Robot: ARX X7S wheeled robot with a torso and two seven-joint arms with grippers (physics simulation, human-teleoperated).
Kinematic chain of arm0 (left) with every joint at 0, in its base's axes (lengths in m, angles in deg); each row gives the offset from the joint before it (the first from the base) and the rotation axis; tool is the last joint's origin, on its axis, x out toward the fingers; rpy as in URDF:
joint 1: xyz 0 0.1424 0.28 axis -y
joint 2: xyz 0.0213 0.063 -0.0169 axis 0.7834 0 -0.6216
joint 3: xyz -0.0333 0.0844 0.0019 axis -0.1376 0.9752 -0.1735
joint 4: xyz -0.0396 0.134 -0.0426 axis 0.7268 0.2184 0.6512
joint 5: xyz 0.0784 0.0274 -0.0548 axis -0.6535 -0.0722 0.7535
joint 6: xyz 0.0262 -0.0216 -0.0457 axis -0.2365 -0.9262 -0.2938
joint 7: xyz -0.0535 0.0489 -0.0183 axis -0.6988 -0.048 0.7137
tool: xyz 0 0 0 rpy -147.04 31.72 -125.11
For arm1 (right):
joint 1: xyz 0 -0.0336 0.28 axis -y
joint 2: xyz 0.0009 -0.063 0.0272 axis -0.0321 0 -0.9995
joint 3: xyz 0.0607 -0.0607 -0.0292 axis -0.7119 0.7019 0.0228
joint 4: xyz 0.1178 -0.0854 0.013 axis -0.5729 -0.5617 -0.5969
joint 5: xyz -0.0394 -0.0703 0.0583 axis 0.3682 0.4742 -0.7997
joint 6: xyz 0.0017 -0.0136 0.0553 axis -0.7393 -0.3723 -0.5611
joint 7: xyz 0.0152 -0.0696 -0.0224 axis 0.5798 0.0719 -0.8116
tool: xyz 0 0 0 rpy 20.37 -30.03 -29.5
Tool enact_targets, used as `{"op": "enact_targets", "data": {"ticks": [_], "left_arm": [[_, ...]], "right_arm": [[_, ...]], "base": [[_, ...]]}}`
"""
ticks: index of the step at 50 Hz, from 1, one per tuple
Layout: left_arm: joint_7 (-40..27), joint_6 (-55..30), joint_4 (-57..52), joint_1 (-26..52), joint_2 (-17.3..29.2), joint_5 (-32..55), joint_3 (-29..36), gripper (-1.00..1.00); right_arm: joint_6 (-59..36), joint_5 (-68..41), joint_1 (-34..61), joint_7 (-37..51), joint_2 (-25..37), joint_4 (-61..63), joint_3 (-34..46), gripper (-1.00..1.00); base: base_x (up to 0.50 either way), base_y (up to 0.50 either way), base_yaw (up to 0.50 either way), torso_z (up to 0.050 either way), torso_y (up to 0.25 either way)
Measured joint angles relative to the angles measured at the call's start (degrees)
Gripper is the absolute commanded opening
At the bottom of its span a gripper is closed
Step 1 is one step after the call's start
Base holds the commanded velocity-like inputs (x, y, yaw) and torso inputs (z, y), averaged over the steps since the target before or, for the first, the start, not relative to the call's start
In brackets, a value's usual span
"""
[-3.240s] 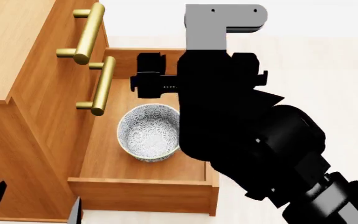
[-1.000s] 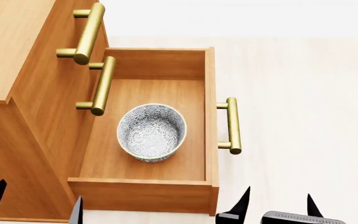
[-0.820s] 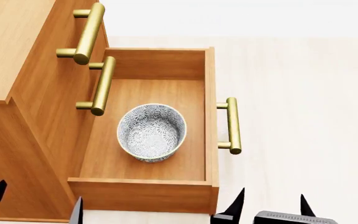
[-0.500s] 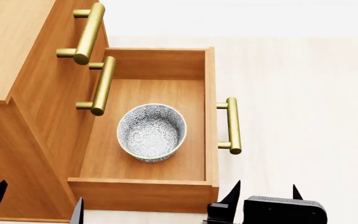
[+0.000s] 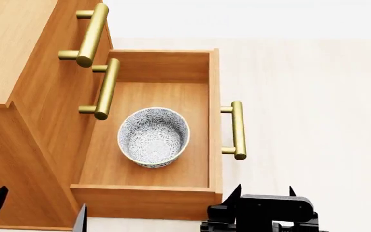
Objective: Put the bowl in the bottom drawer of the cabinet and close it.
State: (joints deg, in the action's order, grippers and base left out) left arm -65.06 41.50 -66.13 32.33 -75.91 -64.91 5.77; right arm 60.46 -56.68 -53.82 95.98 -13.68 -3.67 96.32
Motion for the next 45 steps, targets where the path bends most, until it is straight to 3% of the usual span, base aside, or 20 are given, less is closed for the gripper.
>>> {"op": "enact_targets", "data": {"ticks": [45], "left_arm": [[0.35, 0.75, 0.00, -0.23, -0.01, -1.06, 0.62, 1.00]], "right_arm": [[0.32, 3.13, 0.78, -3.28, -3.99, -3.32, 2.21, 1.00]], "base": [[0.00, 0.00, 0.00, 0.000, 0.000]]}}
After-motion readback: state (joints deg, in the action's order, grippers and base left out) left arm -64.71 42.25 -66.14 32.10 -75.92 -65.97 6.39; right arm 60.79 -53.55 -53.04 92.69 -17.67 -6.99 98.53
